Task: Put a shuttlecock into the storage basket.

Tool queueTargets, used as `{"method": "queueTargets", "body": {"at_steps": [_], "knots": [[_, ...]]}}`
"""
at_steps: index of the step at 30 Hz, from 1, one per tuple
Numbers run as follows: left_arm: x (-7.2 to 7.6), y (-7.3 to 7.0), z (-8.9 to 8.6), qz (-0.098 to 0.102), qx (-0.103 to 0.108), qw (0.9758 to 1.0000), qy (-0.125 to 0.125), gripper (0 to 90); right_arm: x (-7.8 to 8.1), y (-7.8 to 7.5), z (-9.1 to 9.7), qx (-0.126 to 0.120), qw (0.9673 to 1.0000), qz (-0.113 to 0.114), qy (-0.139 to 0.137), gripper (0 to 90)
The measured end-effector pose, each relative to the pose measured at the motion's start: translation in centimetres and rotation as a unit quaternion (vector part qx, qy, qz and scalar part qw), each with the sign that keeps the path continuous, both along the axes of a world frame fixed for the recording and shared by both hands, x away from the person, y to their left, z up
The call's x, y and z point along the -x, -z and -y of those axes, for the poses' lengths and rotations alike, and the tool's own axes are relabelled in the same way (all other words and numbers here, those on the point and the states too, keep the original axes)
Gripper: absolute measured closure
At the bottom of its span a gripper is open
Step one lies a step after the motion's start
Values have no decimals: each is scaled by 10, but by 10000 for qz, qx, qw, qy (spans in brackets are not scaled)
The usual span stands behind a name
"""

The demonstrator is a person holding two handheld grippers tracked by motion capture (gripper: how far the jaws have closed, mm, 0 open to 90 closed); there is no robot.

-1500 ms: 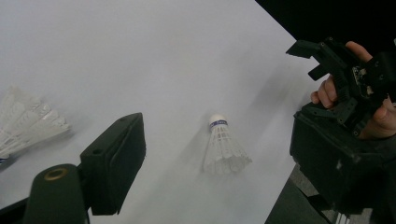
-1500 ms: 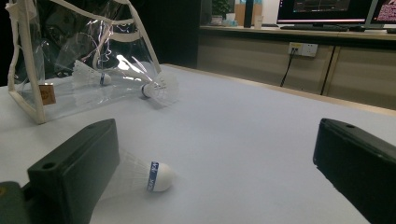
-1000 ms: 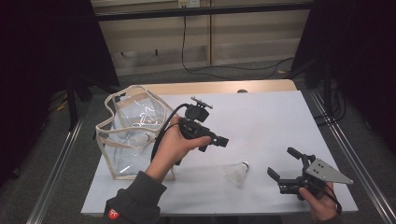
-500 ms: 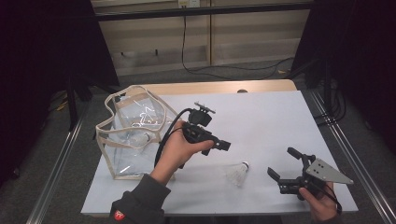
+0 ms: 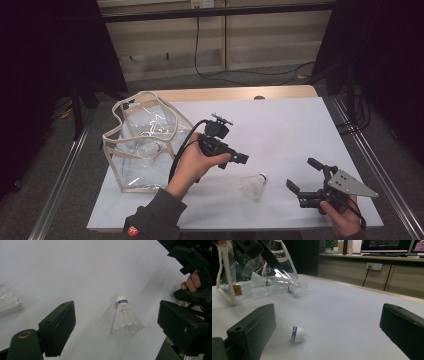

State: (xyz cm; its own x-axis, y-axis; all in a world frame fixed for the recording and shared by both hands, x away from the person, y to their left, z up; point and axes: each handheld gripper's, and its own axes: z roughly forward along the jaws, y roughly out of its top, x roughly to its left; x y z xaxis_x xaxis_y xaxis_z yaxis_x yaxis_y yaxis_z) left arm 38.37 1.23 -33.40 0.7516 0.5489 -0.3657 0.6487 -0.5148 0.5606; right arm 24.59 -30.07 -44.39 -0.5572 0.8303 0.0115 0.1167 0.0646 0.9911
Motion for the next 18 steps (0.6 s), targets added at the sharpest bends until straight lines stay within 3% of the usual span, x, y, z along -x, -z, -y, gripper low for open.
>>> {"method": "queueTargets", "body": {"at_steps": [18], "knots": [[2, 18, 6, -20, -97, 10000, 14, 149, 0, 0, 0, 3, 10000, -3, 15, 4]]}}
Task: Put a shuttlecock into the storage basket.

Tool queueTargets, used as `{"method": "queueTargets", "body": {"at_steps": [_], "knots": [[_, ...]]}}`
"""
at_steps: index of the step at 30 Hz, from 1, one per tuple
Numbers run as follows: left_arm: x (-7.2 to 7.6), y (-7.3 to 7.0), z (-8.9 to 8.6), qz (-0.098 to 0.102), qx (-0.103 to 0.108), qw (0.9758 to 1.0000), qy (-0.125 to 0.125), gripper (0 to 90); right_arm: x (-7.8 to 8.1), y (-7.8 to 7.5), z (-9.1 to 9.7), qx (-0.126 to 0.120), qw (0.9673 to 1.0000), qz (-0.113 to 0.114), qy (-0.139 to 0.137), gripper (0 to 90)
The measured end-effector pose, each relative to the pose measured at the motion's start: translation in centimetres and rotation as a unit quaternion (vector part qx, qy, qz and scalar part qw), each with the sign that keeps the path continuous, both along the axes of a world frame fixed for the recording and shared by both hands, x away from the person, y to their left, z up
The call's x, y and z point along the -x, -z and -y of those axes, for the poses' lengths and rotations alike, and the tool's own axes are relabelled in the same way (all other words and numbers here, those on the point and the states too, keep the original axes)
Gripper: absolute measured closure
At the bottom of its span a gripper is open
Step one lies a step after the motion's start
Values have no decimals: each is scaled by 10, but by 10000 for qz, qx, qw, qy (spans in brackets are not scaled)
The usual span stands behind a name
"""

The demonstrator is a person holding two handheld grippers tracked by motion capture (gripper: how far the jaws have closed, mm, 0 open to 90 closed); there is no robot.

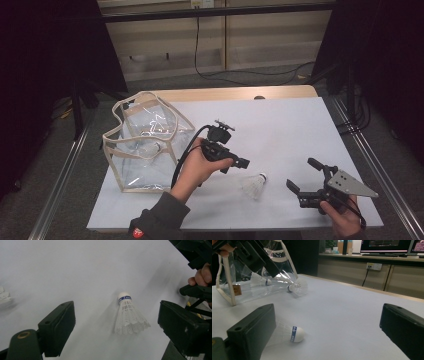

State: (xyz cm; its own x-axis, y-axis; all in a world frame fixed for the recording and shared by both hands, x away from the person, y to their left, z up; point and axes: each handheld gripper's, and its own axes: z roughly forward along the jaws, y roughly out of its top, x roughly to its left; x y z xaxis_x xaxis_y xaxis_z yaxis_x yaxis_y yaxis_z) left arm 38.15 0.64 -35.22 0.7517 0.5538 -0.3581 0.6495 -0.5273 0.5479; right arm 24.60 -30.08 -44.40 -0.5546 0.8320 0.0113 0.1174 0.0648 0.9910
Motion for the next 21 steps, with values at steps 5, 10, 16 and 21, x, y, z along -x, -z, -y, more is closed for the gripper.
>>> {"method": "queueTargets", "body": {"at_steps": [5, 10, 16, 21], "knots": [[1, 3, 3, -28, -20, 10000, 21, 148, 0, 0, 0, 8, 10000, 0, -2, 3], [1, 8, 5, -40, -76, 10000, 20, 148, 0, 0, 0, 5, 10000, 6, -3, 3], [1, 13, 9, -20, -120, 9999, 56, 139, 0, 0, 0, 5, 10000, 4, 0, 3], [2, 15, 13, -44, -119, 9999, 103, 137, 0, 0, 0, -9, 10000, -1, -2, 3]]}}
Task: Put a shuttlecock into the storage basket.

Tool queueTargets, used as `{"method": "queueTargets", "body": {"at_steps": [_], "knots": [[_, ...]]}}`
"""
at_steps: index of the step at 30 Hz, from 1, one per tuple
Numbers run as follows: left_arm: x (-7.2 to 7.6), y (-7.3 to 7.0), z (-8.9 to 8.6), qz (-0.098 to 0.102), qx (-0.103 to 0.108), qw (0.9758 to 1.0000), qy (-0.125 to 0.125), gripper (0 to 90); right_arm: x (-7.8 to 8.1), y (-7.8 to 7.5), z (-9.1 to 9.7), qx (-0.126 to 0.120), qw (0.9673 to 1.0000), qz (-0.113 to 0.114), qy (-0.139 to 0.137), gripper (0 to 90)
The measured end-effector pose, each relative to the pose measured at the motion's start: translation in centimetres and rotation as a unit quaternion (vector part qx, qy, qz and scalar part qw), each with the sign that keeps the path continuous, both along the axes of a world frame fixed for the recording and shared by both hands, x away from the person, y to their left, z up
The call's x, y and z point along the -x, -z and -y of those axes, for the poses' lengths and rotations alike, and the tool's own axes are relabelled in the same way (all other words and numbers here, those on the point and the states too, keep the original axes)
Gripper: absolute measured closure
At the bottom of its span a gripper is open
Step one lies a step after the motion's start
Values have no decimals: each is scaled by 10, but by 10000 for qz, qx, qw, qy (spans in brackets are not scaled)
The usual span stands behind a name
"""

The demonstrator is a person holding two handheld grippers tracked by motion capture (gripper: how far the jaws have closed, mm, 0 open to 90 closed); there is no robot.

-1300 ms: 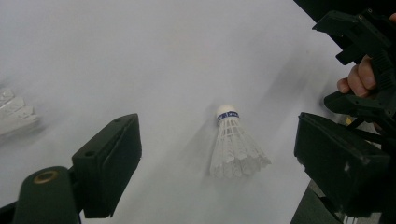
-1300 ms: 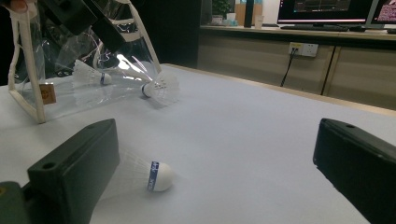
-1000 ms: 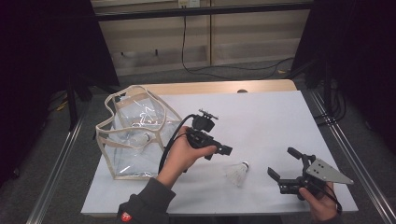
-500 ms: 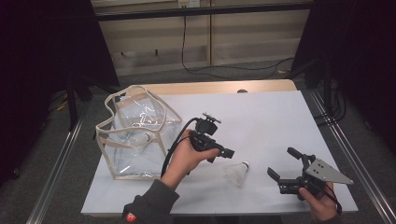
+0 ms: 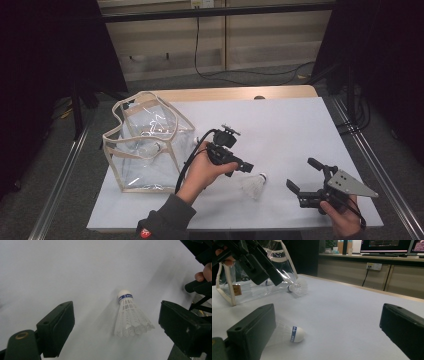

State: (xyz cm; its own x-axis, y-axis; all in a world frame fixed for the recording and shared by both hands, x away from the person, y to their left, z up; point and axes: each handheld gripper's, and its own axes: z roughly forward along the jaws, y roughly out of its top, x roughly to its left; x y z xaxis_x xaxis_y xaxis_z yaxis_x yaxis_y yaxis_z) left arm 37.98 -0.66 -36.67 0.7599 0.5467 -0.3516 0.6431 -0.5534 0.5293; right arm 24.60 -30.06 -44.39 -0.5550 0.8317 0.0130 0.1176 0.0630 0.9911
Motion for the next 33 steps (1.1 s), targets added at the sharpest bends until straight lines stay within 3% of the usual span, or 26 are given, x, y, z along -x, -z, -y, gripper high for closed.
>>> {"method": "queueTargets", "body": {"at_steps": [7, 33], "knots": [[0, 5, 6, 34, -108, 9999, 27, 135, 0, 0, 1, 11, 10000, -1, 7, 3], [-2, 20, 22, 102, -196, 9998, 23, 141, 0, 0, 0, 14, 10000, 4, -16, 4]]}}
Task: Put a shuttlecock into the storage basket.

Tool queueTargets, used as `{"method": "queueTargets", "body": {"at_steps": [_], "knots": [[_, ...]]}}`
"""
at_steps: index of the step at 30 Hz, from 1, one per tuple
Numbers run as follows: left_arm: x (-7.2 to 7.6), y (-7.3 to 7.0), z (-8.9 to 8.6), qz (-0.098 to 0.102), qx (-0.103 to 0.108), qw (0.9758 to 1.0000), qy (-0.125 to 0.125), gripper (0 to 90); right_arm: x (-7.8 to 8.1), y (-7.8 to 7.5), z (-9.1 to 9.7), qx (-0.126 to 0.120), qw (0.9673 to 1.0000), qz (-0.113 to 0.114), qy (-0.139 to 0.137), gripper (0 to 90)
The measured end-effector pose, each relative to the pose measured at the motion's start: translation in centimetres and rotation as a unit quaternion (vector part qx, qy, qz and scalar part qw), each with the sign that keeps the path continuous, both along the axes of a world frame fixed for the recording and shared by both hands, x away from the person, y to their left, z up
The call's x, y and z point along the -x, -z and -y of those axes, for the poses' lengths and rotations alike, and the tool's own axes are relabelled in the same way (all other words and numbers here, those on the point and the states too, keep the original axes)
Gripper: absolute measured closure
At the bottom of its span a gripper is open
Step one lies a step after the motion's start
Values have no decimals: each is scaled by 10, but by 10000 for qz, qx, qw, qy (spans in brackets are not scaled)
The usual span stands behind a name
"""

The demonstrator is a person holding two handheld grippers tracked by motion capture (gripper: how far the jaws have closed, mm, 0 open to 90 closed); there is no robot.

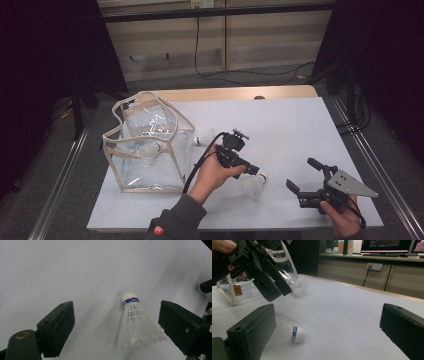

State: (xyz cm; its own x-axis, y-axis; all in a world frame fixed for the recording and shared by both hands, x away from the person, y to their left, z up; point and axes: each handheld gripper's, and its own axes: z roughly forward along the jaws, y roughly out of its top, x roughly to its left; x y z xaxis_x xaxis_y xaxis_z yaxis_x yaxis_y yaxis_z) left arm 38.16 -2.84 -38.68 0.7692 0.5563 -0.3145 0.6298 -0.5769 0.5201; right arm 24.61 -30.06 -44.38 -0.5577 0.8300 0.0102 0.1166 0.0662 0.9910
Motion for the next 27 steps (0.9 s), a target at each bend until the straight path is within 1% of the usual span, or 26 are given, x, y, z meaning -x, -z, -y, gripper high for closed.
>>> {"method": "queueTargets", "body": {"at_steps": [6, 10, 12, 14, 16, 19, 27], "knots": [[0, 4, 4, 21, -30, 10000, 4, 143, 0, 0, 0, 3, 10000, -4, -1, 4], [-1, 6, 7, -4, -35, 10000, 19, 152, 0, 0, 0, 3, 10000, -7, 7, 3], [-1, 8, 8, 1, -102, 9999, 25, 156, 0, 0, 0, -4, 10000, 3, 5, 3], [-1, 10, 10, -9, -89, 10000, 11, 156, 0, 0, 0, -18, 10000, 5, 3, 3], [-1, 11, 10, -7, -119, 9999, 56, 162, 0, 0, 0, -26, 10000, -1, 4, 4], [-2, 12, 12, -5, -77, 10000, -1, 170, 0, 0, 0, -8, 10000, -2, 9, 4], [-2, 14, 14, 8, -99, 9999, -67, 191, 0, 0, 0, 2, 10000, -5, 8, 3]]}}
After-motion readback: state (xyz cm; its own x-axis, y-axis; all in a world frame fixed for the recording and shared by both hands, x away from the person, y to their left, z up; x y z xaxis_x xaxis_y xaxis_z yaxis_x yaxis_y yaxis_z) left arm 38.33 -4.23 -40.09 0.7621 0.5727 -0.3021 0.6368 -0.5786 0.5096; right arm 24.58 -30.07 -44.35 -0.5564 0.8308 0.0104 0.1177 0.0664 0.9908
